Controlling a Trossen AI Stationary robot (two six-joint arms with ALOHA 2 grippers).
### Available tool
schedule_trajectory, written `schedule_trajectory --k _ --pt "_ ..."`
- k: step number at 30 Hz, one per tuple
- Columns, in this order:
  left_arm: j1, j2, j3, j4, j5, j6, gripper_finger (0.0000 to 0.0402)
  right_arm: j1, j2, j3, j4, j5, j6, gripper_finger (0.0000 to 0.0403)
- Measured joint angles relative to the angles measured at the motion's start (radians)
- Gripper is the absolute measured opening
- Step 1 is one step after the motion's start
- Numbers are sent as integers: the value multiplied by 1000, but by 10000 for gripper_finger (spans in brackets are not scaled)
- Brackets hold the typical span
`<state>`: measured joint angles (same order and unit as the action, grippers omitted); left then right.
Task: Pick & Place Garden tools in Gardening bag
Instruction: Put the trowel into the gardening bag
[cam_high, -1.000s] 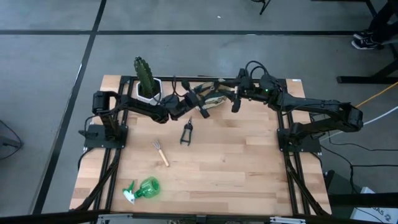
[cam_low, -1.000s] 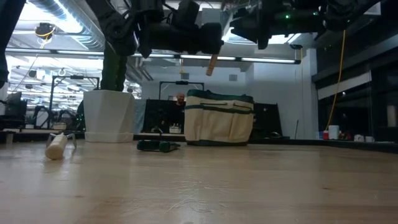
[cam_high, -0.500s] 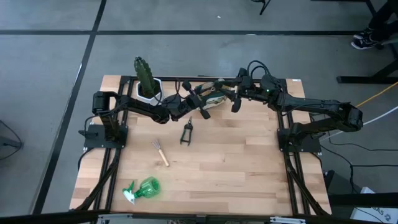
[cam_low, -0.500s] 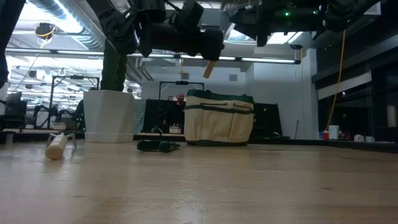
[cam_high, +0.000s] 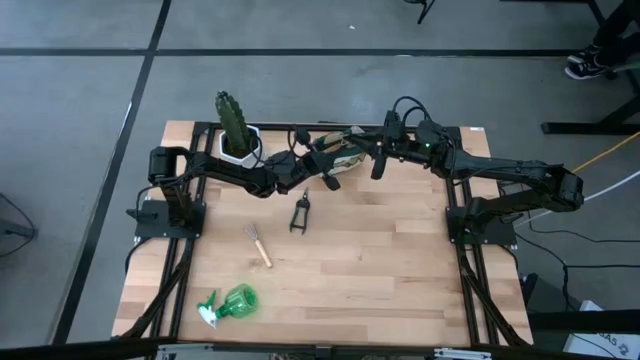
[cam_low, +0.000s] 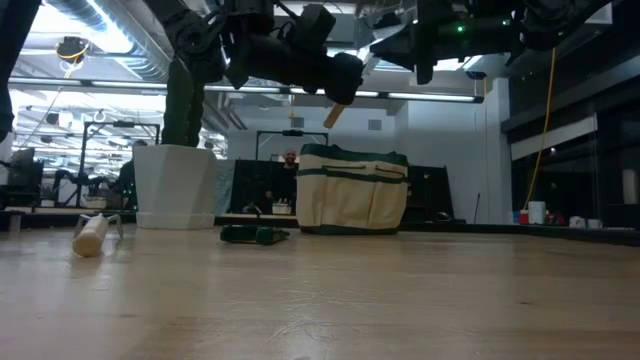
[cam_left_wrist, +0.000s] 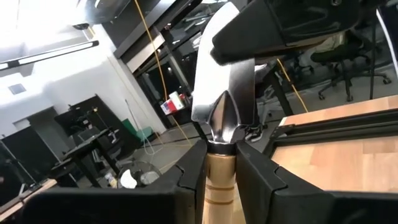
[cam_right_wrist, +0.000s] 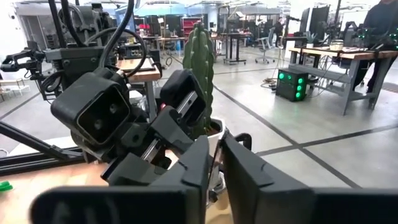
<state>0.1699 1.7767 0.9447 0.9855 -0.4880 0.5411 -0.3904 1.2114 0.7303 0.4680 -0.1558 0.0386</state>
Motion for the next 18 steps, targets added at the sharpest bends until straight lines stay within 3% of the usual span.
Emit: schedule_trajectory --k 6,18 --pt "0 0 0 -15 3 -4 85 -1 0 0 -23 3 -24 6" --pt "-25 -55 1 -151 17 -98 134 -26 -23 0 -131 3 -39 2"
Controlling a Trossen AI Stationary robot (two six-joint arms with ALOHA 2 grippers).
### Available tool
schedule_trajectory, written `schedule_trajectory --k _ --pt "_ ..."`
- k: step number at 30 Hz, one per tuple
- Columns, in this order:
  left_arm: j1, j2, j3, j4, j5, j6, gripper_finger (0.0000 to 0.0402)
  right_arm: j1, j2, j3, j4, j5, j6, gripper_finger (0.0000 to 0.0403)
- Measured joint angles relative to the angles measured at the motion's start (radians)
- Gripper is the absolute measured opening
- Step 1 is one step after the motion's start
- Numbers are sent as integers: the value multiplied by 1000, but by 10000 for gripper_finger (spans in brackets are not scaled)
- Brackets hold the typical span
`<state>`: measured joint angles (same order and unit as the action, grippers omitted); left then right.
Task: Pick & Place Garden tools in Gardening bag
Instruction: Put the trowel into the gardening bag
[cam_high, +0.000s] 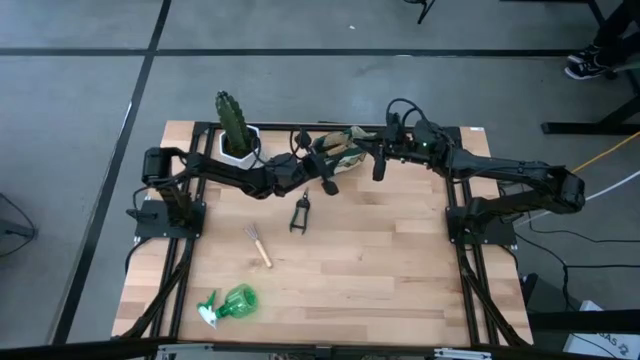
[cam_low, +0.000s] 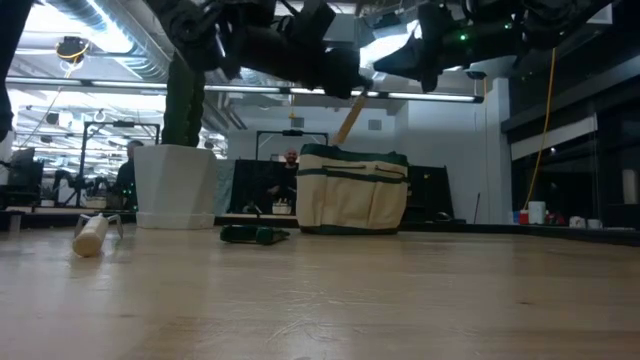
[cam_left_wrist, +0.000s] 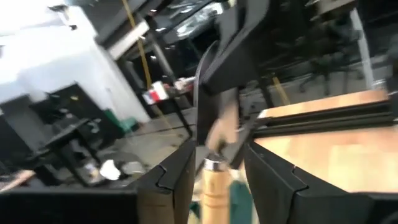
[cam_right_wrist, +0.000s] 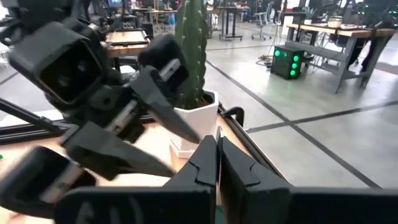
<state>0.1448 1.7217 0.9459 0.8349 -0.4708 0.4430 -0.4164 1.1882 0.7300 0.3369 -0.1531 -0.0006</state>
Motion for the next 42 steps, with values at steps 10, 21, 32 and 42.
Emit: schedule_trajectory --k 10,21,32,42 --pt "86 -188 0 -309 371 -270 166 -64 -135 0 -205 -84 0 1" --pt "107 -222 -1 -390 403 -276 154 -84 -223 0 -426 -83 -24 1" --pt "123 -215 0 -410 375 -310 153 -84 -126 0 -377 -24 -60 0" --pt "126 -215 0 -422 375 -328 153 -84 -105 0 -307 -58 -68 0"
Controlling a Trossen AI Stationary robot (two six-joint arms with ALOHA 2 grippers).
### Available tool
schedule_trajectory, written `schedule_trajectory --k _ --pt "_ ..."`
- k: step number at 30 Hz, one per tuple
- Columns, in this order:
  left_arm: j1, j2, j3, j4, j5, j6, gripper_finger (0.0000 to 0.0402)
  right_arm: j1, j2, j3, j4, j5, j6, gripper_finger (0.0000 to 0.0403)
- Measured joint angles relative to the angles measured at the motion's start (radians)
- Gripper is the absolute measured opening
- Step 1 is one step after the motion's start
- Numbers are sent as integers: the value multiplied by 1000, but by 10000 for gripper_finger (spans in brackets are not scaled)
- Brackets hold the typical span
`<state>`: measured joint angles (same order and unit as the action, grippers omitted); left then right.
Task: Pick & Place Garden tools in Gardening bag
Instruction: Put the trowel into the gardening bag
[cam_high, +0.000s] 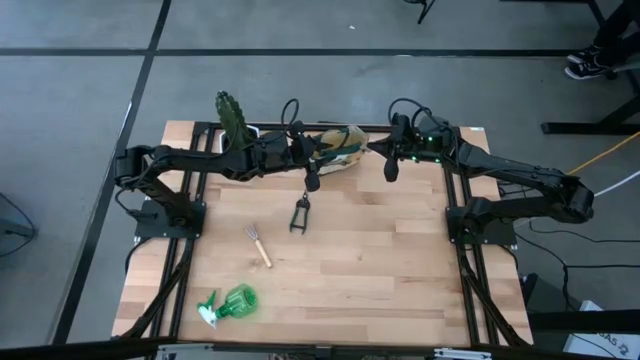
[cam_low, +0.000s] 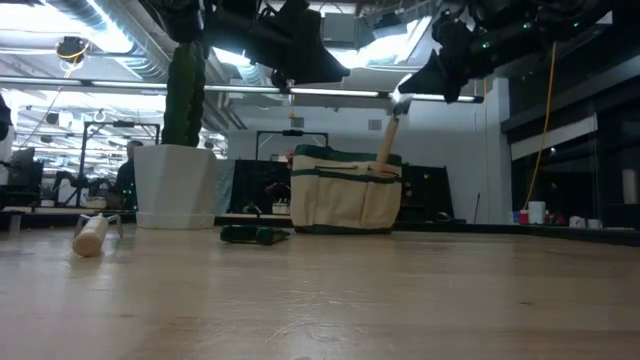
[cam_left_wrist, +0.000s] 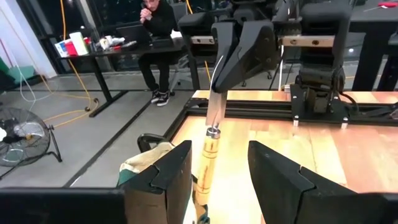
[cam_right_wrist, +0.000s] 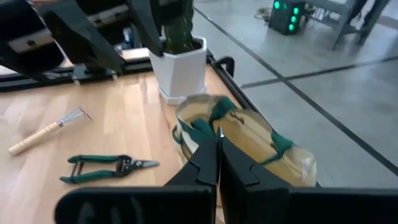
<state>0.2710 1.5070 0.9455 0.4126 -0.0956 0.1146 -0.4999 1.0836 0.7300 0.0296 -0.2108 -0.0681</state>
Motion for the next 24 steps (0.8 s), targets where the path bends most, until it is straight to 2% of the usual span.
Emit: schedule_trajectory --k 24 --pt "0 0 0 1 0 3 152 3 137 0 38 0 -56 0"
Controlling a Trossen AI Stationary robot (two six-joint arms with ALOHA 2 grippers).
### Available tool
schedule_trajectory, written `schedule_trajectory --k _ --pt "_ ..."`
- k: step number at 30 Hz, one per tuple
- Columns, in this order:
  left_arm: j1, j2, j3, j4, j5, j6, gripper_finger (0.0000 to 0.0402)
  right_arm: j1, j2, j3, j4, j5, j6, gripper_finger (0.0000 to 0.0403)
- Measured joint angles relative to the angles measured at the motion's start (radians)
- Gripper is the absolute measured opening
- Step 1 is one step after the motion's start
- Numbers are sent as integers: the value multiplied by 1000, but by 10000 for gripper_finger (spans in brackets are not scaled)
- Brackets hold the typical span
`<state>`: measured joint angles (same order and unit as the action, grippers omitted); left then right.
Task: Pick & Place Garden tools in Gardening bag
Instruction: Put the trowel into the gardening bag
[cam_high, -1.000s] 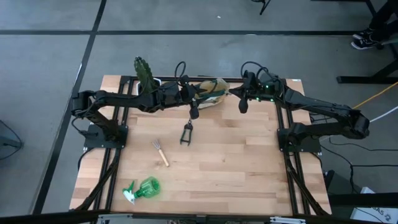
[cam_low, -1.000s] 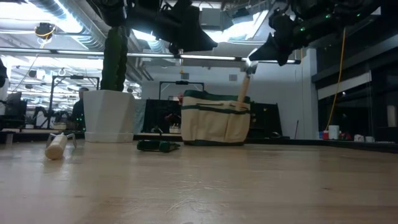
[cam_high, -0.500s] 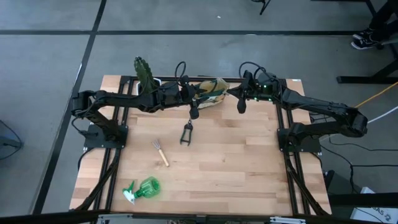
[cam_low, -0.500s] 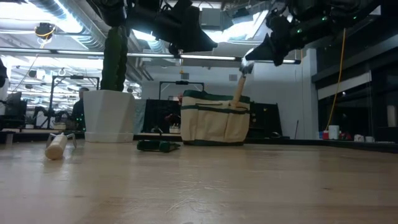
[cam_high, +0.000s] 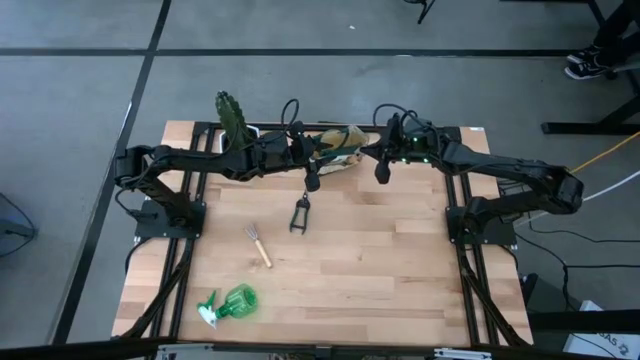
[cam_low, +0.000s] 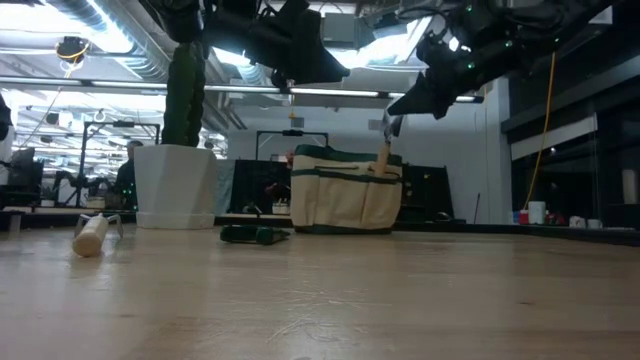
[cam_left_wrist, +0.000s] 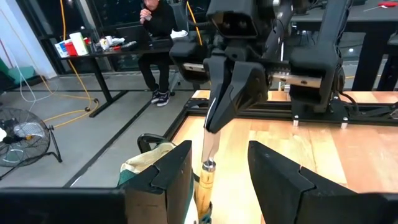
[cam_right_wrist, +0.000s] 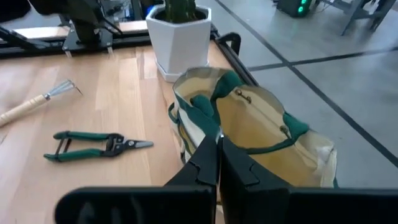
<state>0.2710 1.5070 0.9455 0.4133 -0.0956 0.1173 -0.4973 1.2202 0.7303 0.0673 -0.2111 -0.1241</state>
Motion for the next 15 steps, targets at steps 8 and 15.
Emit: schedule_trajectory --k 8,15 --pt "0 0 0 0 0 0 153 0 81 0 37 0 -22 0" --pt "0 0 0 1 3 0 153 0 150 0 84 0 -42 0"
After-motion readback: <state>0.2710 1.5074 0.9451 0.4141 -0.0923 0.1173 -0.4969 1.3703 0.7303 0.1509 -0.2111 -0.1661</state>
